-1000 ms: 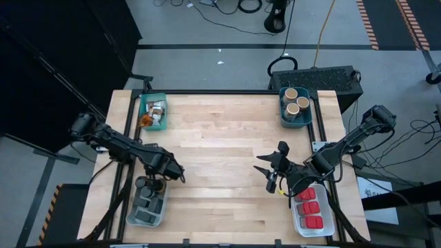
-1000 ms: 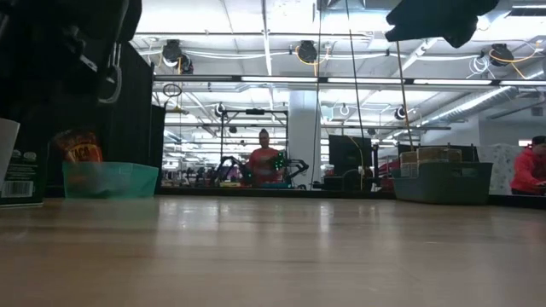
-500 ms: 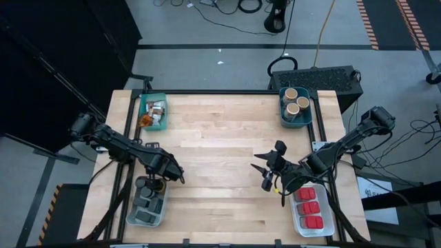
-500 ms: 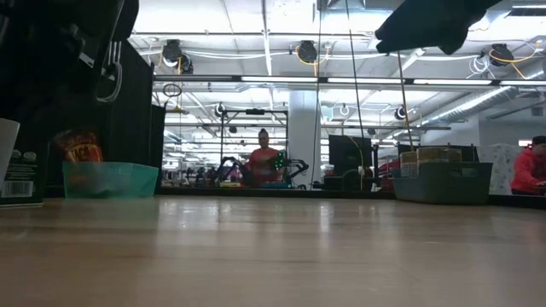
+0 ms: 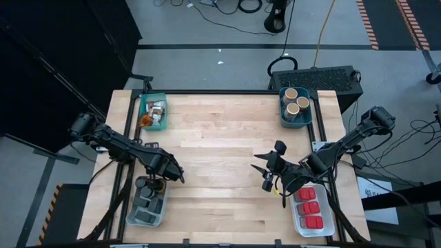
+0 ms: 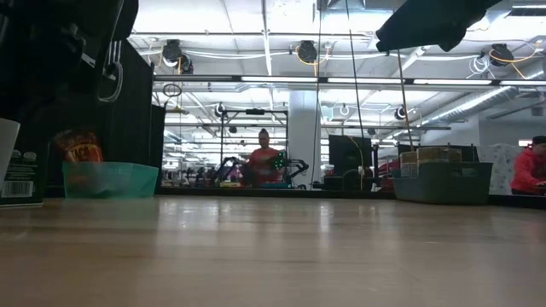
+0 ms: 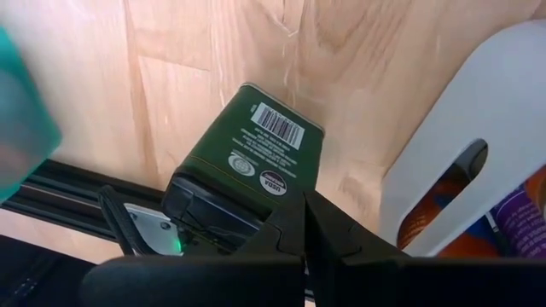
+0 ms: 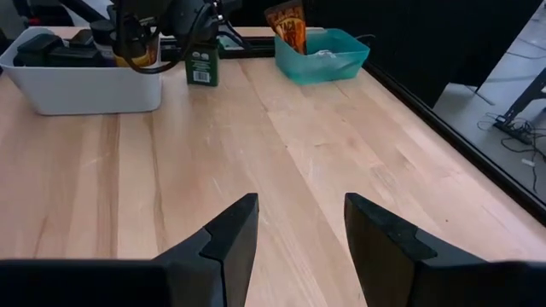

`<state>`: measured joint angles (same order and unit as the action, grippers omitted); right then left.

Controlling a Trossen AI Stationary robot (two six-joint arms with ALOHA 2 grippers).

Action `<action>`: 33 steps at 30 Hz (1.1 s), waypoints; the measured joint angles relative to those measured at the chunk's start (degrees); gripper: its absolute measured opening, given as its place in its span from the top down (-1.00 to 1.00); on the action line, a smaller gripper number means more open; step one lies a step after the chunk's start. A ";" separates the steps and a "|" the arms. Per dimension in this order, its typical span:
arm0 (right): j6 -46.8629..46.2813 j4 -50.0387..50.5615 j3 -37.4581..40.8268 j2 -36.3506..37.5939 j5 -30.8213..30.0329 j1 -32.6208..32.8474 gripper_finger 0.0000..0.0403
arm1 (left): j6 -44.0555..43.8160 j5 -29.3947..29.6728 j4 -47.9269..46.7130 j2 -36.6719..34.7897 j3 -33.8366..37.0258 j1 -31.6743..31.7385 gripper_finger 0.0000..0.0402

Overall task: Sort spices by type
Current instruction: Put the black seasoning can into the gray bin

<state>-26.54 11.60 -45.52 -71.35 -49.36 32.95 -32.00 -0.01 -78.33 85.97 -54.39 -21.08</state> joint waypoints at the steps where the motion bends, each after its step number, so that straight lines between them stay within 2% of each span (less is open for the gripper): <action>1: -0.23 0.00 0.00 0.00 0.00 0.00 0.21 | 0.29 0.15 0.01 0.00 0.00 0.00 1.00; 33: -1.29 0.24 0.00 0.04 -0.02 0.00 0.21 | 3.89 3.72 1.69 -0.05 -0.26 0.56 1.00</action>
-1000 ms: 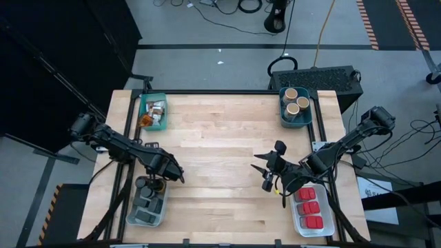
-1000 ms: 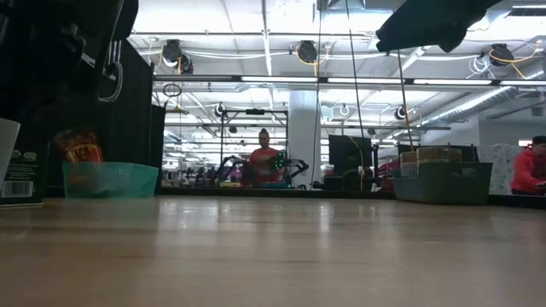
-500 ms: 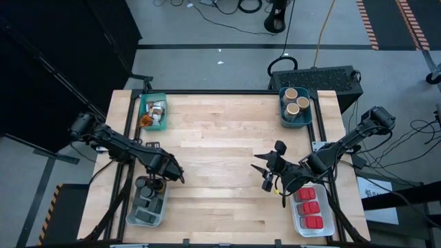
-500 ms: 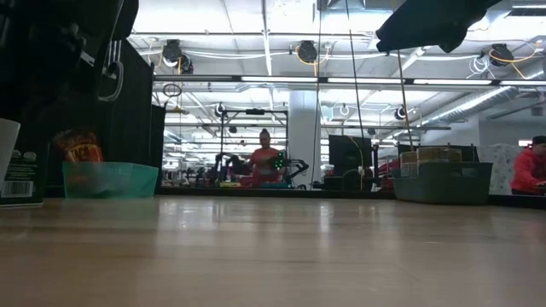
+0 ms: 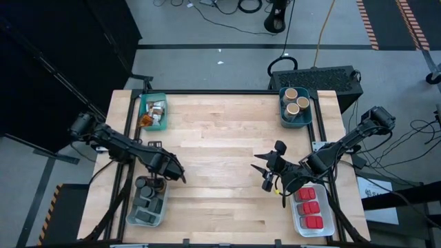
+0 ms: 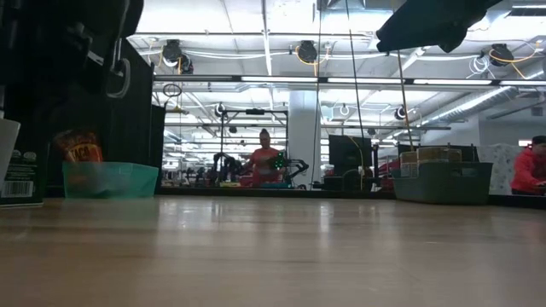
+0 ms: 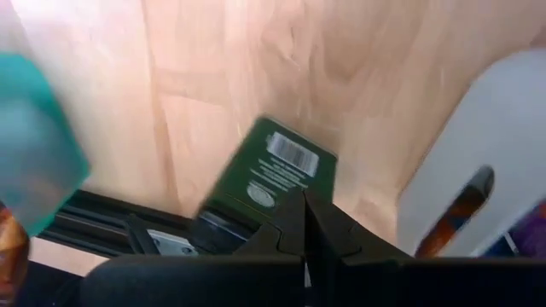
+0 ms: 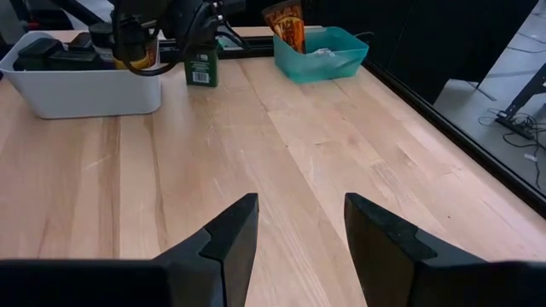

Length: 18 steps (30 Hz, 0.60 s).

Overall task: Sort spices by type
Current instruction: Put the black seasoning can into the gray bin

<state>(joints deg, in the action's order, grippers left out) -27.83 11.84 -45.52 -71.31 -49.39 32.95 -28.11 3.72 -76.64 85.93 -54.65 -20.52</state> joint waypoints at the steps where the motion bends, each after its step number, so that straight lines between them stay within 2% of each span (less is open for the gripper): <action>1: 0.04 0.00 0.00 0.00 0.00 0.00 0.21 | 0.15 0.50 0.00 0.04 -0.31 0.26 1.00; 6: 0.24 0.00 0.00 0.00 0.00 -0.02 0.21 | 2.19 1.69 -0.38 0.14 -2.78 2.43 1.00; 11: -0.85 0.02 0.00 0.00 0.00 -0.02 0.21 | 1.50 -0.73 -2.56 0.14 -5.11 6.26 1.00; 18: -0.35 0.00 0.01 0.00 0.00 -0.02 0.21 | 3.84 -1.29 -10.24 0.11 -5.65 8.50 1.00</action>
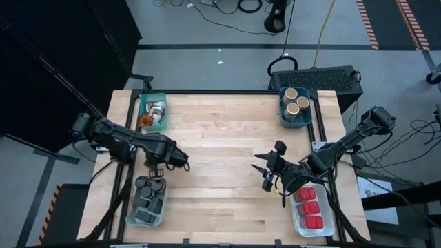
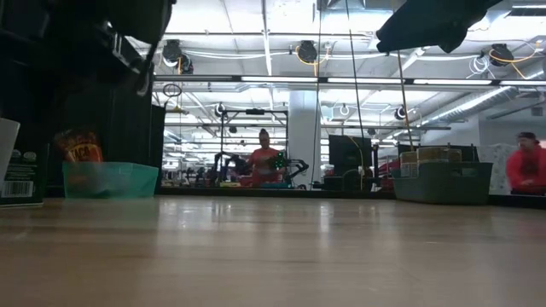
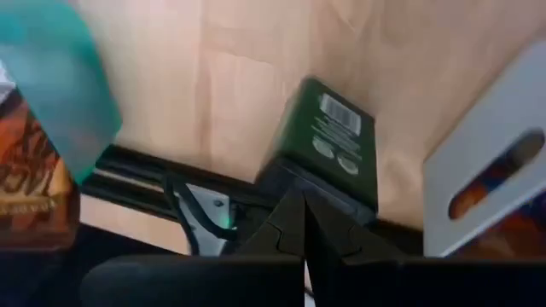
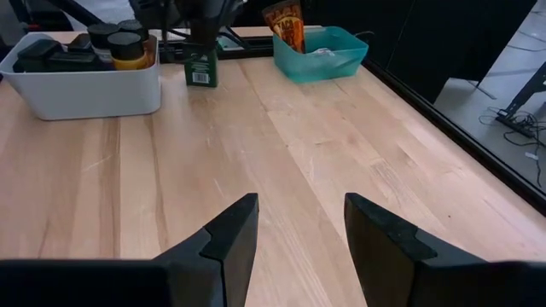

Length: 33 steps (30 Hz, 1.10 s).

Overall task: Sort spices by type
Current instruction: Put the black seasoning can into the gray bin

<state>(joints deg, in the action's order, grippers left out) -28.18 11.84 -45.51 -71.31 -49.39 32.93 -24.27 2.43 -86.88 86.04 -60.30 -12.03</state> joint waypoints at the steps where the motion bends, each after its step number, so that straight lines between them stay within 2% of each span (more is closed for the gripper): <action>1: 0.10 0.00 -0.01 0.00 0.00 0.00 0.21 | 1.38 -0.09 -0.24 0.00 0.07 -0.28 1.00; 10: 0.35 0.02 0.01 0.00 0.00 0.00 0.21 | 4.33 0.75 2.45 -0.02 0.14 -0.90 1.00; 17: 0.35 0.02 0.01 0.00 0.00 0.00 0.21 | -9.00 -0.12 -1.17 -0.02 0.14 -0.73 1.00; 25: 0.37 0.14 0.01 0.00 0.00 0.00 0.21 | -15.89 0.18 -1.22 -2.27 0.14 -0.75 0.84; 27: 0.61 0.46 0.01 0.00 0.00 0.00 0.21 | -16.59 2.33 -0.55 -3.94 0.14 -0.75 0.78; 31: 0.61 0.96 0.01 0.00 0.02 0.00 0.21 | -25.40 12.83 -0.60 -9.53 0.14 -1.41 0.66; 33: 0.61 1.22 0.01 0.00 0.00 -0.02 0.21 | -28.69 14.56 0.10 -13.03 0.14 -2.68 0.62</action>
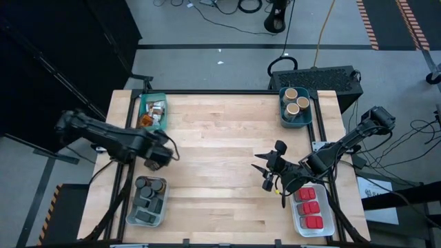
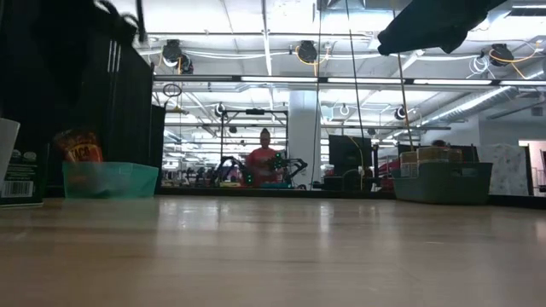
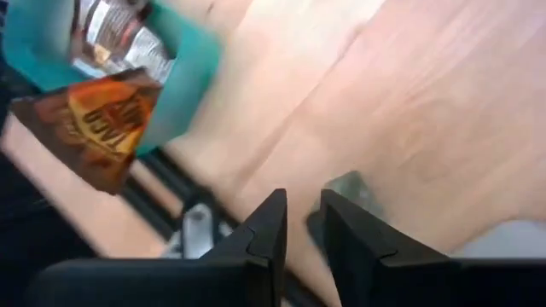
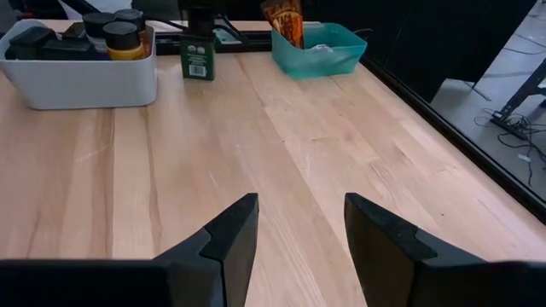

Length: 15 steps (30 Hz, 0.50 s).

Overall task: Sort spices by type
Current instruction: Put the black seasoning can into the gray bin

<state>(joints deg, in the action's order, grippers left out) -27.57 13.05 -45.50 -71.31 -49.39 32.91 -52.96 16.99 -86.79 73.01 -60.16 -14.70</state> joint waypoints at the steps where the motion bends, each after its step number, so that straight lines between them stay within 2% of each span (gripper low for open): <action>1: 0.00 0.18 0.00 0.00 0.00 0.00 0.21 | -1.48 0.53 0.88 -1.63 0.02 -0.76 0.61; 7: -0.04 0.64 0.00 0.00 0.01 0.00 0.21 | -10.72 1.84 4.95 -8.48 0.04 -5.56 0.59; 12: -0.04 0.62 0.00 0.00 0.02 0.00 0.21 | -16.90 2.68 2.65 -9.12 0.54 -7.69 0.59; 15: -0.04 0.62 0.00 0.00 0.02 0.00 0.21 | -17.24 0.75 3.02 -9.10 1.80 -7.98 0.59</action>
<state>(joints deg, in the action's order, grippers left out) -27.62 13.67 -45.50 -71.31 -49.36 32.91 -70.20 17.75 -83.76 63.91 -58.36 -22.68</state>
